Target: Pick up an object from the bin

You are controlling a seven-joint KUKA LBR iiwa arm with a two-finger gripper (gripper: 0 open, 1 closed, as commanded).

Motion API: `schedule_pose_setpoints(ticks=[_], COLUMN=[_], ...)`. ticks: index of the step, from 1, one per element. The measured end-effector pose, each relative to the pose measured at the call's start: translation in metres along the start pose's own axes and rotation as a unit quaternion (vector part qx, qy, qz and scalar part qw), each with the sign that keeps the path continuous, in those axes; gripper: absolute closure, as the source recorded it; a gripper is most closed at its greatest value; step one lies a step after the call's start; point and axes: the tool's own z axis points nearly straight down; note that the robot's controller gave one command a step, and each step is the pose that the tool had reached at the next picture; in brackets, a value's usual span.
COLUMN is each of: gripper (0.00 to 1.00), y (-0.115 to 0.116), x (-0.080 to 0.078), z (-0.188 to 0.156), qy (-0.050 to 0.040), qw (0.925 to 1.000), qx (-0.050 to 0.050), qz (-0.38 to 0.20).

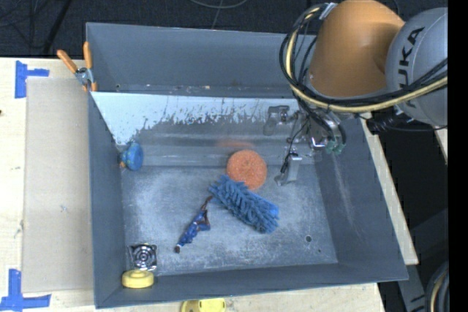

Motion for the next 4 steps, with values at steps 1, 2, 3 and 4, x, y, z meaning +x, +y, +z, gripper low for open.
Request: schedule_pose_setpoints(ticks=[1, 2, 3, 4], gripper=[0.0, 0.0, 0.0, 0.0], y=[0.0, 0.004, 0.001, -0.004], x=[-0.001, -0.001, 0.003, -0.001], z=[-0.005, 0.036, 0.098, 0.14], qy=[-0.0038, -0.008, -0.0057, -0.0034], qw=[1.0, 1.0, 0.9994, 1.0], qx=[0.0, 0.0, -0.001, 0.0], qz=[0.0, 0.003, 0.034, 0.003])
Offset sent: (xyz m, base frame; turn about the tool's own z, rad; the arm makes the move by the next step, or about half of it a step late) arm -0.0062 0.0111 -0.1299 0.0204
